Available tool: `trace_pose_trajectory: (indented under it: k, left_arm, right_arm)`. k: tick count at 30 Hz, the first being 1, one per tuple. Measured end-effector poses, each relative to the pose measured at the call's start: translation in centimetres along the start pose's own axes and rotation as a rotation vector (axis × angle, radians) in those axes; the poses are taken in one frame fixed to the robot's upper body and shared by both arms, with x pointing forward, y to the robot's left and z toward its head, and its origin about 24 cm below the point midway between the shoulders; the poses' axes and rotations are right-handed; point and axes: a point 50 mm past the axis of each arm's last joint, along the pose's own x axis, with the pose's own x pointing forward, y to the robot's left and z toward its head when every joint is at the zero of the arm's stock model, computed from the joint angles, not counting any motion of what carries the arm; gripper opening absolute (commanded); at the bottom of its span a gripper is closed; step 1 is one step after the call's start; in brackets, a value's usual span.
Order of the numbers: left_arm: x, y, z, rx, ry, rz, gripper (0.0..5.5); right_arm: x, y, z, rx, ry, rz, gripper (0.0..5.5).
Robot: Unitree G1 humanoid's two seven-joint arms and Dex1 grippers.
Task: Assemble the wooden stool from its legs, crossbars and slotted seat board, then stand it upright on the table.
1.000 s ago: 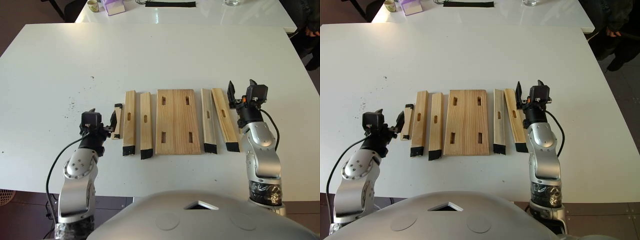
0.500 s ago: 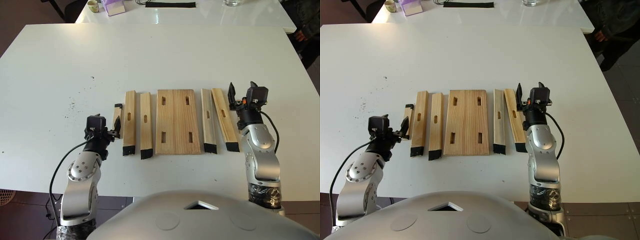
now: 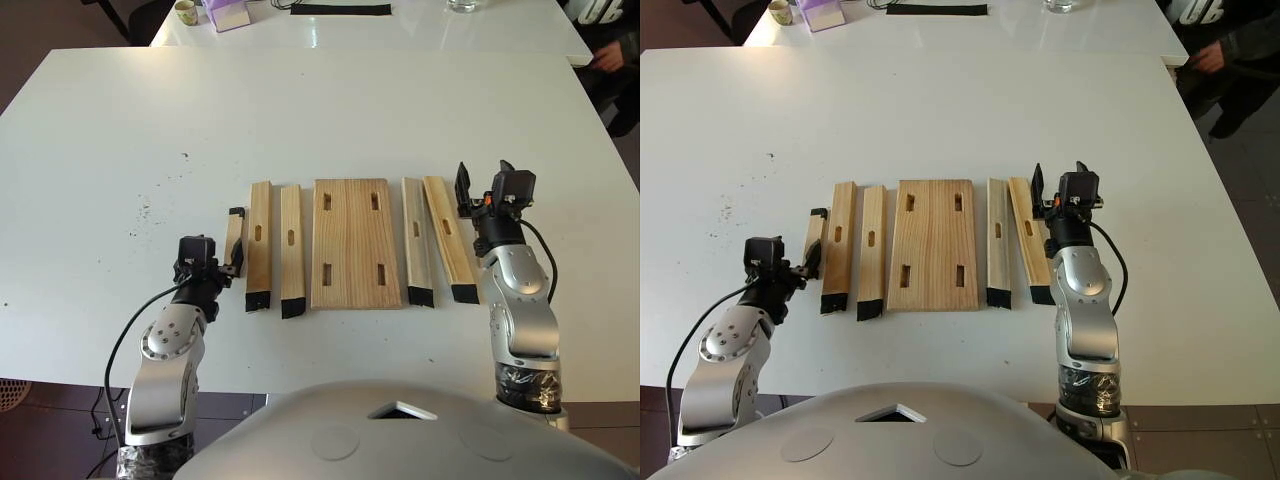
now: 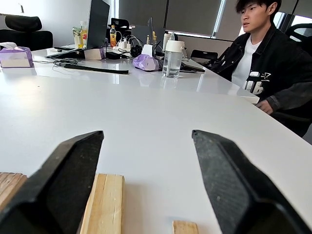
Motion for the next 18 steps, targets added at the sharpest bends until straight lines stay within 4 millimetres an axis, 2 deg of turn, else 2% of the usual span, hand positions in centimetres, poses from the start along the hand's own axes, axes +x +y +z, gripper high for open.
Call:
trace_pose_trajectory:
  k: [14, 18]
  left_arm:
    - [0.1, -0.4, -0.2, -0.004, 0.021, -0.017, 3.50]
    - [0.3, -0.5, -1.1, -0.004, 0.091, -0.030, 3.50]
  right_arm:
    - [0.0, 0.1, 0.0, 0.000, 0.000, 0.006, 3.36]
    - [0.0, 0.1, 0.0, 0.000, 0.000, 0.008, 3.36]
